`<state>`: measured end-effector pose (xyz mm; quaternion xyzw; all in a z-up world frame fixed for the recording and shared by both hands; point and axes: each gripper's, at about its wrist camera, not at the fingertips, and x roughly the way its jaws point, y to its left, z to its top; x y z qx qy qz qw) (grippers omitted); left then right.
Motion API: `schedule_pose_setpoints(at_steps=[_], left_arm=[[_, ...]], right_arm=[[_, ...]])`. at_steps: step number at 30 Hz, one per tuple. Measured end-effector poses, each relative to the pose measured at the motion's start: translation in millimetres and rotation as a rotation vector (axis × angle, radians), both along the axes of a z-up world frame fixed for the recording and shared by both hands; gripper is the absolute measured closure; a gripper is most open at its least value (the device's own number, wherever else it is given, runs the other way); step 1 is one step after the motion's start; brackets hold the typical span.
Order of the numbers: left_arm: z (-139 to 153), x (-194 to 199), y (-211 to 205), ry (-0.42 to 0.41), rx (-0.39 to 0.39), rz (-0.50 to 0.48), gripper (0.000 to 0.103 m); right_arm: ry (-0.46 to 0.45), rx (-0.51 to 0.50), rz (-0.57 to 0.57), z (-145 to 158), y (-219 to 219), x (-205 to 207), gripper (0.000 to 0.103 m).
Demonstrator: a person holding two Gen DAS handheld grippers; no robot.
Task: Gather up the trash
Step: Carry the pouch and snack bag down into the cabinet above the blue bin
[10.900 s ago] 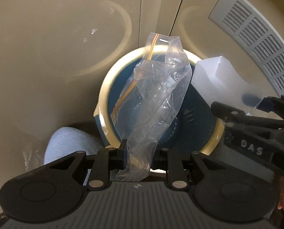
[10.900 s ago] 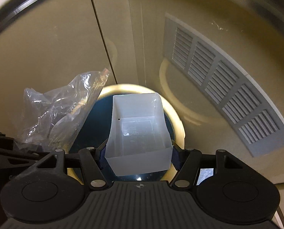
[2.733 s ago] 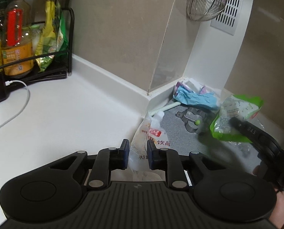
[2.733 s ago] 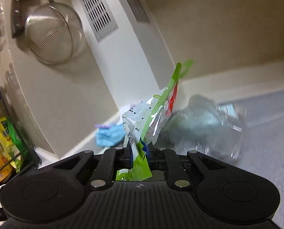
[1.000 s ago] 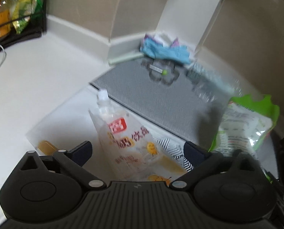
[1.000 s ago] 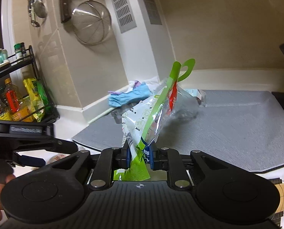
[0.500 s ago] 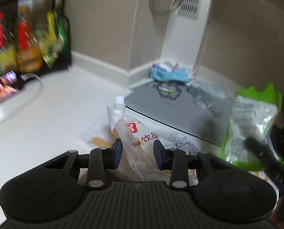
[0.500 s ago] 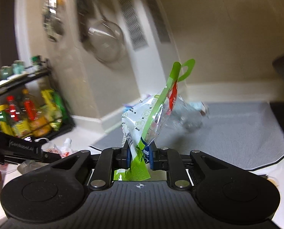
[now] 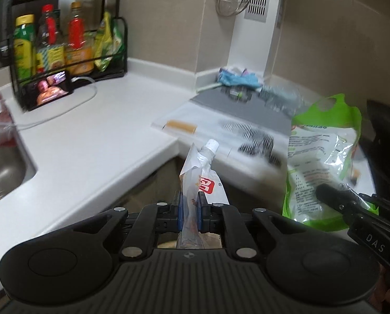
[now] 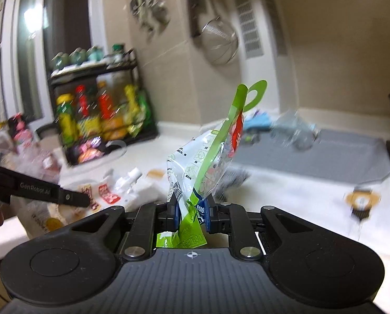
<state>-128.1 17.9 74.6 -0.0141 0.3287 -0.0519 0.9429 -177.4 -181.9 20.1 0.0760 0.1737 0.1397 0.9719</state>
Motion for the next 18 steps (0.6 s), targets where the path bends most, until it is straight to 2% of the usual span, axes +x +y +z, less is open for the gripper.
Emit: schedule_pose_setpoints(at_steps=[5, 9, 18], left_arm=[[-23.9, -40.6, 20.0, 0.036, 0.04, 0.052, 0.093], [-41.4, -67.0, 30.4, 0.062, 0.04, 0.067, 0.093], [-67.3, -81.4, 32.8, 0.099, 0.053, 0.096, 0.093]], right_arm=[[0.093, -0.03, 0.072, -23.2, 21.8, -24.2, 0.084], [0.171, -0.043, 0.102, -38.4, 35.4, -32.6, 0.084], [0.258, -0.092, 0.126, -48.1, 53.8, -33.9, 0.084]])
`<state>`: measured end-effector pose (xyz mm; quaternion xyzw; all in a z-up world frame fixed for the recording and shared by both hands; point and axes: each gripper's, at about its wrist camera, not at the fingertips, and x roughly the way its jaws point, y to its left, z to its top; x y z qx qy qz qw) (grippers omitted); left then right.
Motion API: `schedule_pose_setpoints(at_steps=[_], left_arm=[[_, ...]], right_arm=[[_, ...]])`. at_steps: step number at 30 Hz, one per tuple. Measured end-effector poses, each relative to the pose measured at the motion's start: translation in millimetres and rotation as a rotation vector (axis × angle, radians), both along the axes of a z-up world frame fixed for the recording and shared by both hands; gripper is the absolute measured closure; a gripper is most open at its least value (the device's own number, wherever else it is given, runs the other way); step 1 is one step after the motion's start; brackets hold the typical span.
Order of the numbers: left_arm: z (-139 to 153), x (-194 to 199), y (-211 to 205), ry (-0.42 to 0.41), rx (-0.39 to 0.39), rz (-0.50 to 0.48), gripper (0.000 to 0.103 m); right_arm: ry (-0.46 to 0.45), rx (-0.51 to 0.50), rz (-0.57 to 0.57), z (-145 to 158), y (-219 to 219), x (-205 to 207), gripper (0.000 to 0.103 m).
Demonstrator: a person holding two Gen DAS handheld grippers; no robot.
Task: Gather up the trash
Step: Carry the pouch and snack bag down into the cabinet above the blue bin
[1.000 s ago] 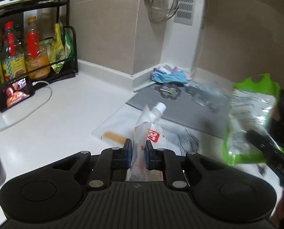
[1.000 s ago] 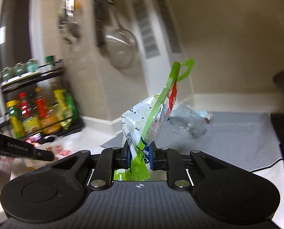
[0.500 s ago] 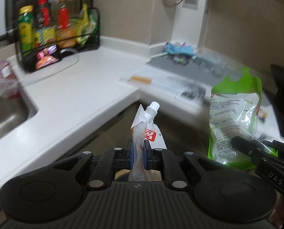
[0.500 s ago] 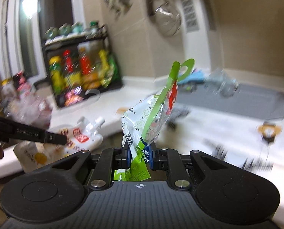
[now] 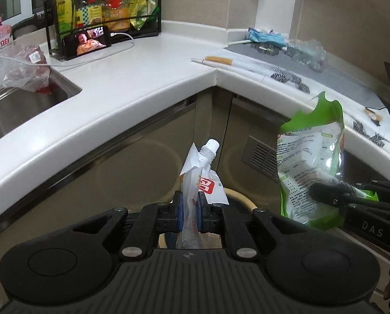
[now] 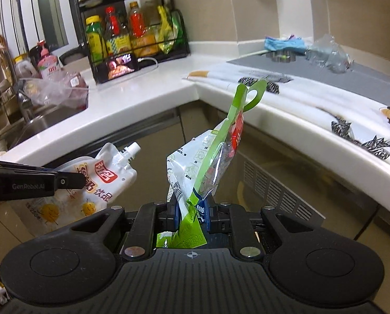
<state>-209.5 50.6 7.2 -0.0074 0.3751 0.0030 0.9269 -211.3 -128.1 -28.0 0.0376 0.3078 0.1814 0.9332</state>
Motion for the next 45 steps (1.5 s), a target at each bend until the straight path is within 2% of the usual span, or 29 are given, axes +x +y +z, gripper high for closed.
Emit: schedule_pose_setpoints(at_steps=[25, 30, 45], left_arm=[[-20.0, 20.0, 2.3, 0.078, -0.014, 0.011, 0.093], [-34.2, 32.9, 0.7, 0.108, -0.011, 0.002, 0.093], [-91.3, 87.6, -2.6, 0.219, -0.026, 0.017, 0.093]], right_arm=[[0.079, -0.011, -0.001, -16.4, 2.6, 20.0, 0.084], [0.073, -0.058, 0.01, -28.9, 8.4, 30.8, 0.084], [0.2, -0.113, 0.034, -77.9, 22.8, 71.7, 0.084]])
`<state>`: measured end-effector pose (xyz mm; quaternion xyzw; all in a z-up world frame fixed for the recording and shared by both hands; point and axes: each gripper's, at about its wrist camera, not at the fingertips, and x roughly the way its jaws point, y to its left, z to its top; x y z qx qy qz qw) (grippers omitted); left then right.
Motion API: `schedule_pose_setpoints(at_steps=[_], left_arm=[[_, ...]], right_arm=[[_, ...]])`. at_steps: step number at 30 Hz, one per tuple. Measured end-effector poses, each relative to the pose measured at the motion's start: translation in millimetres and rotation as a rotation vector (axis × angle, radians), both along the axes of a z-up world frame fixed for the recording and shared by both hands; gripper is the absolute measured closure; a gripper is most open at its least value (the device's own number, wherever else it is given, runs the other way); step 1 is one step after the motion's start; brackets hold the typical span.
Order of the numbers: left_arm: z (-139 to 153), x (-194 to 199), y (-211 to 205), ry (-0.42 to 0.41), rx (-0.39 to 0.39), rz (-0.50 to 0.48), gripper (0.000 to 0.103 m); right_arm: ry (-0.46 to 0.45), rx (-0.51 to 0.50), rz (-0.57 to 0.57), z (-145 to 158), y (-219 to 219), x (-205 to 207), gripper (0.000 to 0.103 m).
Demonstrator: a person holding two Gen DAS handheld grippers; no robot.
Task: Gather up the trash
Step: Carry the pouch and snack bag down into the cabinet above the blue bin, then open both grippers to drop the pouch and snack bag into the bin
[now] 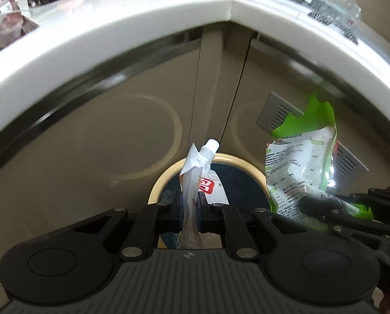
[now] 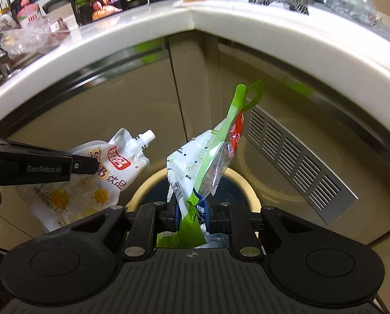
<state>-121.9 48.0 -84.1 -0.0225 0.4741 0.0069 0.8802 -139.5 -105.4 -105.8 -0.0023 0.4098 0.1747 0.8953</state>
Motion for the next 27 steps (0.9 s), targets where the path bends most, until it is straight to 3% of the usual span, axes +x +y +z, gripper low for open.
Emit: schedule_pose_setpoints(at_steps=[27], left_arm=[[-88.0, 70.1, -5.9, 0.234, 0.035, 0.013, 0.093]], right_arm=[[0.146, -0.132, 0.046, -76.3, 34.3, 58.9, 0.084]])
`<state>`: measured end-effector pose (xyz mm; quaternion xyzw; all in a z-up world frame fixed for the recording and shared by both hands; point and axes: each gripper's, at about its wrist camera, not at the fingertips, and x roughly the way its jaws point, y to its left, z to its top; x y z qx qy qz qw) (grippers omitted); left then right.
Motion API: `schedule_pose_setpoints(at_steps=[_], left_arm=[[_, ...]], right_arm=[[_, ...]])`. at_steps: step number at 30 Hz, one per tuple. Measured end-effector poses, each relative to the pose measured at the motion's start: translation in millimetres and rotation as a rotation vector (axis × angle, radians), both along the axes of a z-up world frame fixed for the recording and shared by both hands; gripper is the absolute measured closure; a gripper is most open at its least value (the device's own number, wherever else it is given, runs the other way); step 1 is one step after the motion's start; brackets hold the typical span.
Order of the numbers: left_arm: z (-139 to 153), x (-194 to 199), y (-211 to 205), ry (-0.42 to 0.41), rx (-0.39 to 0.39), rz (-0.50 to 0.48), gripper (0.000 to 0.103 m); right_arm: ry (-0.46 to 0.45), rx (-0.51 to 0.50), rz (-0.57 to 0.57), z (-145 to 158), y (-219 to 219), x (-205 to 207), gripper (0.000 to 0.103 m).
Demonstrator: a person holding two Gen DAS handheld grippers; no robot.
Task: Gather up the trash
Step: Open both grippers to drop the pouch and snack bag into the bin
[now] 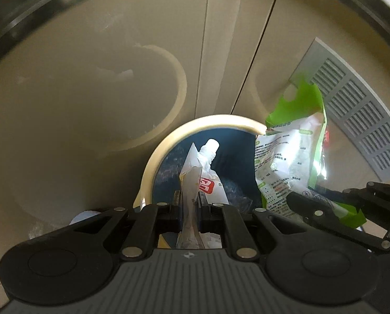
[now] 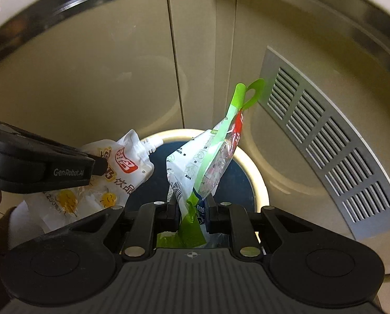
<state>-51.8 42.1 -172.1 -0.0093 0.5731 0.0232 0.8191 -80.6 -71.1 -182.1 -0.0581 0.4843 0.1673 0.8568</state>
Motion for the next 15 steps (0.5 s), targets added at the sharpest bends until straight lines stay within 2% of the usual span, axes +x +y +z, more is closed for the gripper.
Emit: schedule_pose_setpoints(at_steps=[15], left_arm=[[-46.4, 33.9, -15.9, 0.11, 0.039, -0.007, 0.093]], right_arm=[[0.08, -0.052, 0.004, -39.1, 13.7, 23.9, 0.084]])
